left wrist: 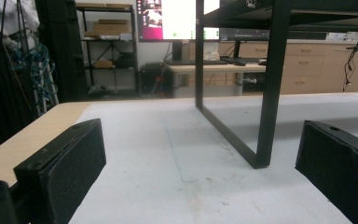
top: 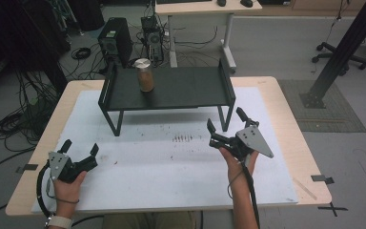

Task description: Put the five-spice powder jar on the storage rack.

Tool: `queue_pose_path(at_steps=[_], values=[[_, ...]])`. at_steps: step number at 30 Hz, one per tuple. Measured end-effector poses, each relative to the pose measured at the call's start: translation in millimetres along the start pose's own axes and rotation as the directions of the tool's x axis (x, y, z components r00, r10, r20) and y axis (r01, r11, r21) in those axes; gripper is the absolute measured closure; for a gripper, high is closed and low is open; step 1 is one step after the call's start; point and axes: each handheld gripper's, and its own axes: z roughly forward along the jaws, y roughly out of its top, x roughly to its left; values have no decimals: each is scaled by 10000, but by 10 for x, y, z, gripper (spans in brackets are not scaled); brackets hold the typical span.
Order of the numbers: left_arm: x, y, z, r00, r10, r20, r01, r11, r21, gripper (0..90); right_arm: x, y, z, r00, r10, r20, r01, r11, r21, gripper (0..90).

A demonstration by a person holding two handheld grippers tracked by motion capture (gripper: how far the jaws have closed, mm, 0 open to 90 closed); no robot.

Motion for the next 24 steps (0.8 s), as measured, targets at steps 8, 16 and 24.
queue_pose_path(at_steps=[8,16,24], values=[[-1,0,-1,10000,13,-4,-13,10000,2,18,-88,-275,-176,9985,69,549,-87,9995,316,26],[-2,0,-1,10000,14,-16,-14,10000,3,18,-155,-473,-301,9956,179,916,-227,9984,523,26],[-2,0,0,10000,18,-44,-18,10000,20,18,-218,-729,-360,9923,253,1209,-372,9945,975,28]])
